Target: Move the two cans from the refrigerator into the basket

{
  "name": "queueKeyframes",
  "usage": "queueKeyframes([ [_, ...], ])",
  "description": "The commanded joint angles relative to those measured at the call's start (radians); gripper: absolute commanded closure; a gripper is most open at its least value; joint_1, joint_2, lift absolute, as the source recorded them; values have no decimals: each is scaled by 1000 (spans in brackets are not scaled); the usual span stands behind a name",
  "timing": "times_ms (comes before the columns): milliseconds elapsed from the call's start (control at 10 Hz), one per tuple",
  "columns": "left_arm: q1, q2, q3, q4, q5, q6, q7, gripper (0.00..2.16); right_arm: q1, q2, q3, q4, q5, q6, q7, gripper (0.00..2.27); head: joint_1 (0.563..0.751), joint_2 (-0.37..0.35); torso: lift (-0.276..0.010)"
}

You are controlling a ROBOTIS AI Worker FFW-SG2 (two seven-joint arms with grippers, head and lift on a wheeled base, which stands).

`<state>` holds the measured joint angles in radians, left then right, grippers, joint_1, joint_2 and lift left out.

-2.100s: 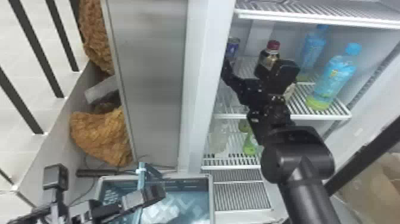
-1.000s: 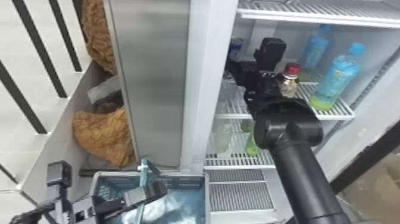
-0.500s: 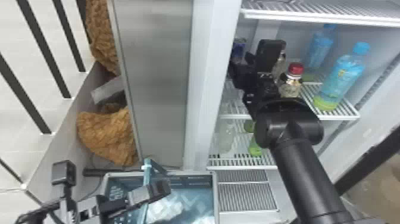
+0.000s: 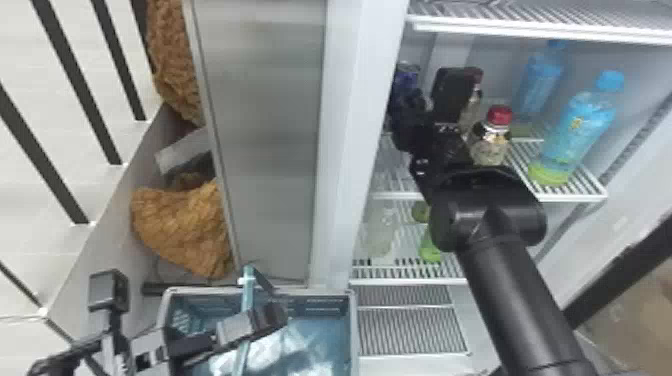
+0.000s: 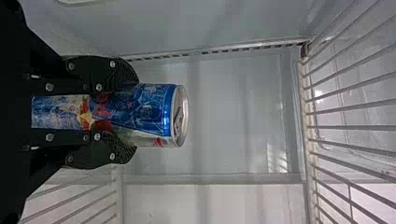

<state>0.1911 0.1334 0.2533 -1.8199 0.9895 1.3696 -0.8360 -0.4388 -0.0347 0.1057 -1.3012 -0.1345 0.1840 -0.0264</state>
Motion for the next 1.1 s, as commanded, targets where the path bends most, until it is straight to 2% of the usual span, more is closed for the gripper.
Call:
queueKeyframes([
  [0, 0, 0, 0, 0, 2, 0, 0, 1191, 31, -4, 0, -45, 7, 0, -3, 1288, 695, -111, -31],
  [600, 3, -2, 2, 0, 4, -3, 0, 1191, 166, -22, 42, -283, -35, 74, -23, 1288, 695, -106, -31],
  [1000, 5, -2, 4, 0, 4, -3, -2, 1191, 301, -45, 72, -521, -63, 182, -56, 1288, 695, -80, -31],
])
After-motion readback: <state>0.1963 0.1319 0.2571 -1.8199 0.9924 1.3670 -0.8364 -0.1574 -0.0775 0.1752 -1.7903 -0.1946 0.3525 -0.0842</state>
